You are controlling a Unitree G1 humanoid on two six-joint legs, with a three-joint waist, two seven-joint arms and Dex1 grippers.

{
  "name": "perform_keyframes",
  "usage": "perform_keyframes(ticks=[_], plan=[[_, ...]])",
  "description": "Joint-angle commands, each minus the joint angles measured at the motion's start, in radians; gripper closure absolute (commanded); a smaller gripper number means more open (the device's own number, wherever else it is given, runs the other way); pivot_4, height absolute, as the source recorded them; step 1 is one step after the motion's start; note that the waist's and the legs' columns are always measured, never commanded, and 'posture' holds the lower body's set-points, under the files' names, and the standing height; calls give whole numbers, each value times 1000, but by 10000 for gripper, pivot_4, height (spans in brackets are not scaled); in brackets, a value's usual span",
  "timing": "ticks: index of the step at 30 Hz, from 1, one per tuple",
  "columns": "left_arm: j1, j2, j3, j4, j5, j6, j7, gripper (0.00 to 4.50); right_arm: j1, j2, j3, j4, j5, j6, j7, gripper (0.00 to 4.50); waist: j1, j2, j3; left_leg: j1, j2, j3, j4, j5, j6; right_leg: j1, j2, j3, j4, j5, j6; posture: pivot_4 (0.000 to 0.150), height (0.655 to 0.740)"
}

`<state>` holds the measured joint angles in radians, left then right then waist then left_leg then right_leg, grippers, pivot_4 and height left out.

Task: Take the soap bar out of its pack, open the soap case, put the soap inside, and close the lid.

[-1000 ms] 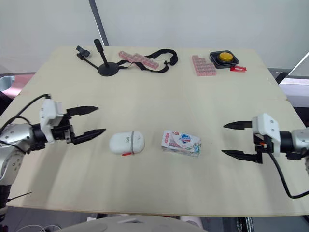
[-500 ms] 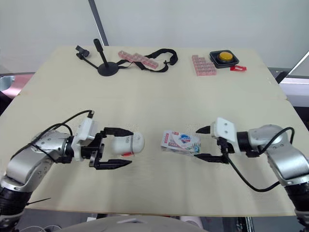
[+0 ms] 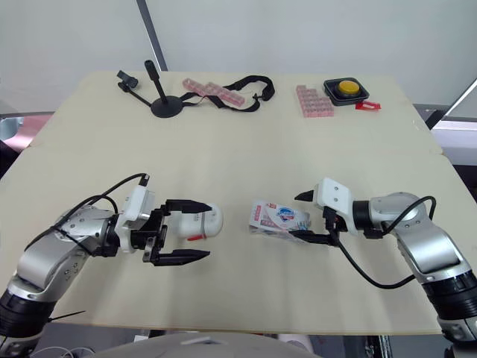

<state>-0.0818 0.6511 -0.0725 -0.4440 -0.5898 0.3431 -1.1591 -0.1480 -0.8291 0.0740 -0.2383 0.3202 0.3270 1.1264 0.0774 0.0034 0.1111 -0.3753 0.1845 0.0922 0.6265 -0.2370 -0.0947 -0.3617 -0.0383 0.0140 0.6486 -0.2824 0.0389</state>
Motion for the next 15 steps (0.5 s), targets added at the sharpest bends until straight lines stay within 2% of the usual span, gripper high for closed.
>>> perform_keyframes(ticks=[1, 7, 15], plan=[[5, 4, 6, -29, 9, -20, 13, 333, 28, -26, -25, 3, -5, -15, 11, 0, 1, 0, 0, 0, 0, 0, 0, 0, 0, 0, 0, 0, 0, 0, 0, 1500, 7400], [13, 8, 9, -33, 7, -20, 21, 333, 71, -47, -72, -80, 79, 54, 27, 0, 0, 0, 0, 1, 0, 0, 0, 0, 0, 2, 0, 0, -1, 0, 0, 1500, 7400], [10, 0, 0, -47, -6, -5, 41, 333, 90, -50, -74, -62, 64, 33, 35, 0, 0, 0, 0, 1, 0, 0, -1, 0, 0, 2, 0, 0, -1, 0, 0, 1500, 7400]])
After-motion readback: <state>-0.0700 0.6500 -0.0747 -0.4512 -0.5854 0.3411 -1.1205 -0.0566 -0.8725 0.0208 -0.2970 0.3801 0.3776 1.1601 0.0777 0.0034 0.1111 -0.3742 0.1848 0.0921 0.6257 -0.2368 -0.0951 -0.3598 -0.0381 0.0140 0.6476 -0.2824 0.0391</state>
